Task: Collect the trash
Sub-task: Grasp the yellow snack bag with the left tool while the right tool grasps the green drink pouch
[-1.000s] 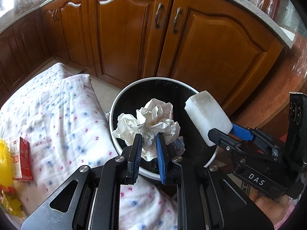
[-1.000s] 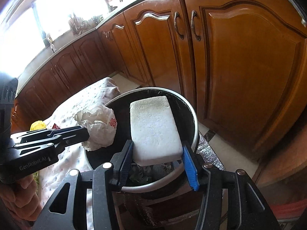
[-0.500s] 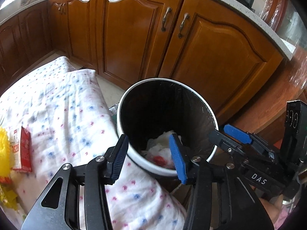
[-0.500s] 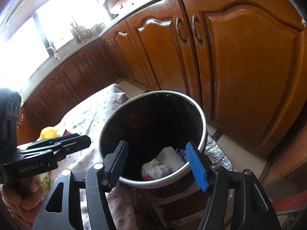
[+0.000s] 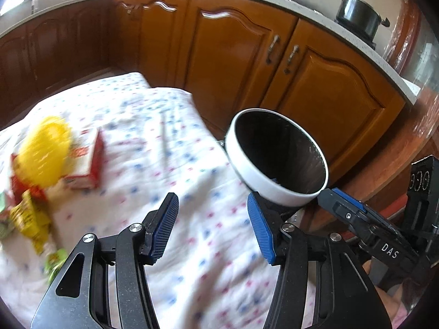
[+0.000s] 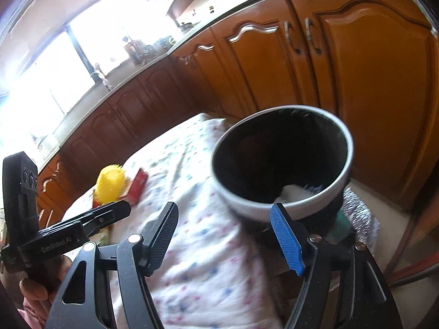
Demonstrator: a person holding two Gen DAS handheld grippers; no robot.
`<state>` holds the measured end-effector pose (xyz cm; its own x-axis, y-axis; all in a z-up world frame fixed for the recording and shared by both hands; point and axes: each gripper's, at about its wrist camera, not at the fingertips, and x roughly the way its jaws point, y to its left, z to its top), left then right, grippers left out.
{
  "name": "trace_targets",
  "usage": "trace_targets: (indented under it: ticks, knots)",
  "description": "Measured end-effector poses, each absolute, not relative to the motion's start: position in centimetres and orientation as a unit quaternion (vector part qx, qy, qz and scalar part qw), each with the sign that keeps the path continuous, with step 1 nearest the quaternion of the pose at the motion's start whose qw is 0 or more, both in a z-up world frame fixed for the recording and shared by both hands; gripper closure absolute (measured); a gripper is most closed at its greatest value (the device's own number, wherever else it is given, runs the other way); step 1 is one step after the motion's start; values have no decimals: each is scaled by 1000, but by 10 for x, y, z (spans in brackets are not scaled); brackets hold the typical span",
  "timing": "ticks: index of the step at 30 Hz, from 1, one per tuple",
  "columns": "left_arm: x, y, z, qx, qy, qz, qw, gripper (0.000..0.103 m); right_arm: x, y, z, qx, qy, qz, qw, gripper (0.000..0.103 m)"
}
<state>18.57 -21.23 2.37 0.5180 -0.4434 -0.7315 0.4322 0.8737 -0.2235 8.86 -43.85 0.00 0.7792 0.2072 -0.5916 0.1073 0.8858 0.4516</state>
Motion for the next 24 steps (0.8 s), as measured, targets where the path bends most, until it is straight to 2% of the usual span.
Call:
trace_targets:
  ticks: [12,24]
  knots:
    - [156,-131,24,-40,413,-208,886,50,83,-378,-1,233,347,84,905,32]
    - [159,-55,19,-61,412,-144,898,50,81,-299,-4,203,374,180,887,32]
